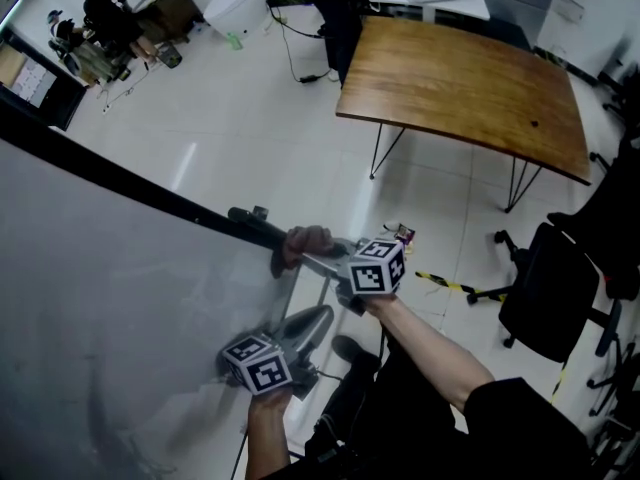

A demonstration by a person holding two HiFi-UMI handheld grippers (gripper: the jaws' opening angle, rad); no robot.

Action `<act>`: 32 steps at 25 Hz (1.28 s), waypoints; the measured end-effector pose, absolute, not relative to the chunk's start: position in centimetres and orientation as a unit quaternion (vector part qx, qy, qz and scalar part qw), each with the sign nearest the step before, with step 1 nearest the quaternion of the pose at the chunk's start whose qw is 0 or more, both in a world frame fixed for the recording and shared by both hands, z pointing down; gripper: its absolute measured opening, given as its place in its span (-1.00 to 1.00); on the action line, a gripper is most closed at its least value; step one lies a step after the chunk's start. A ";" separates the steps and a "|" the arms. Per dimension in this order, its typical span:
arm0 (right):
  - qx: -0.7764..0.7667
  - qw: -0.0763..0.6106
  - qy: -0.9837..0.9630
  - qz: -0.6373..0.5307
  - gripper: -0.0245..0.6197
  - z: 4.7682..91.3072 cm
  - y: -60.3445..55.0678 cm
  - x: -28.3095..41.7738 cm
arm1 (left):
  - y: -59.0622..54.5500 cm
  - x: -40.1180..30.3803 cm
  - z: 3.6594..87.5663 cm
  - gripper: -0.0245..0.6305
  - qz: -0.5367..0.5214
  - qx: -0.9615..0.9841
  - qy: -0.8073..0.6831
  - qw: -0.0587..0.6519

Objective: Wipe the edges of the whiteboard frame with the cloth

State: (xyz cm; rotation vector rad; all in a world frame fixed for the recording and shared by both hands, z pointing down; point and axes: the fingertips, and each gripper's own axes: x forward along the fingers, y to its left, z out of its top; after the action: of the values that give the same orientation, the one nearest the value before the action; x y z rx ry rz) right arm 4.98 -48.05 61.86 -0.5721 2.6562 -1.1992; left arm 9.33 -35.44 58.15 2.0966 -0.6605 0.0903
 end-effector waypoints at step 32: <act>-0.217 0.058 0.833 -0.506 -0.65 73.0 -48.4 5.0 | -35.2 9.2 63.2 -0.93 0.051 0.815 -0.289 0.500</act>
State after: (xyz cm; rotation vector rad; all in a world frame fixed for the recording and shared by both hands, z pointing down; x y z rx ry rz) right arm 5.04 -48.39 73.05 -0.6590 2.5234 -1.5339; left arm 9.18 -35.17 63.20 1.9710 -0.6991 0.1243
